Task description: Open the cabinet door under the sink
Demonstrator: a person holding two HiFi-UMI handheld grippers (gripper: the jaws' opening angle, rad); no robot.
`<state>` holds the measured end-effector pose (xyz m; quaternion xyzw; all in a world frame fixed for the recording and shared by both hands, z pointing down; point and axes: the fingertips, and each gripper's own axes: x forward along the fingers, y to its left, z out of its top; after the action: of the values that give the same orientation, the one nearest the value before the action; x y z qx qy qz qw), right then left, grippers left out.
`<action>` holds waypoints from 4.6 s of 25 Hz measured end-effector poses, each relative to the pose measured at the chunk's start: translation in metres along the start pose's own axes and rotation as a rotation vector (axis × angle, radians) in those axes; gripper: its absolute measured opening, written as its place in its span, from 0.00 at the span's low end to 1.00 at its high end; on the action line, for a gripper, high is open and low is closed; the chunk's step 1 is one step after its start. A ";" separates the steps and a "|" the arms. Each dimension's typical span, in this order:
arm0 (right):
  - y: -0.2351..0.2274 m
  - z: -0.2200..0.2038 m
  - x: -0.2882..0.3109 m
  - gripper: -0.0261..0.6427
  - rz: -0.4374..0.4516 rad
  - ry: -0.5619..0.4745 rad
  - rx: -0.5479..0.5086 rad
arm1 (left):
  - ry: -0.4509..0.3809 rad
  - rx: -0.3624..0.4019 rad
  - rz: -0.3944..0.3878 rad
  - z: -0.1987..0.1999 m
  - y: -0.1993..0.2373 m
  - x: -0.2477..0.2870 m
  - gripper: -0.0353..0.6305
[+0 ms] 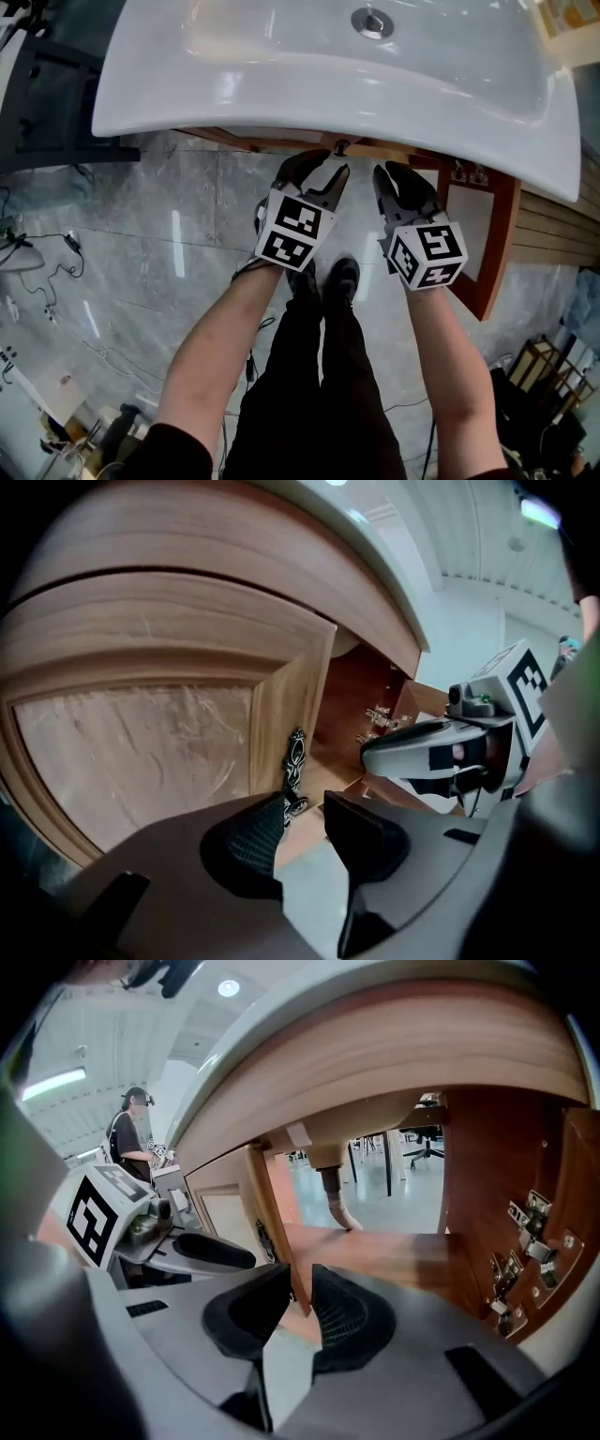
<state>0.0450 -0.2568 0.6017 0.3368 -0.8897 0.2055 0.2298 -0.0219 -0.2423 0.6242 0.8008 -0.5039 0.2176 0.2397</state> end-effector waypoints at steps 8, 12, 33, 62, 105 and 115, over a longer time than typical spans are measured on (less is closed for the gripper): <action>-0.015 0.000 0.001 0.17 0.033 -0.011 0.001 | 0.019 -0.084 0.063 -0.009 0.001 0.024 0.25; -0.013 0.004 0.003 0.17 0.061 -0.016 -0.010 | 0.040 -0.082 0.095 -0.011 0.004 0.028 0.20; 0.036 0.034 0.040 0.31 0.362 -0.015 -0.172 | 0.020 0.026 -0.077 -0.013 0.000 0.022 0.17; 0.135 -0.020 -0.010 0.22 0.603 0.010 -0.252 | 0.045 -0.015 -0.103 -0.080 -0.026 -0.063 0.20; 0.356 -0.066 -0.059 0.18 0.500 0.166 -0.180 | -0.083 -0.235 0.273 -0.151 0.050 -0.392 0.18; 0.367 0.042 -0.225 0.13 0.414 0.093 -0.201 | -0.159 -0.269 0.319 -0.047 -0.015 -0.527 0.15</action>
<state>-0.0711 0.0878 0.3669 0.1127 -0.9442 0.1741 0.2560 -0.2223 0.1623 0.3476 0.6862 -0.6661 0.1199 0.2664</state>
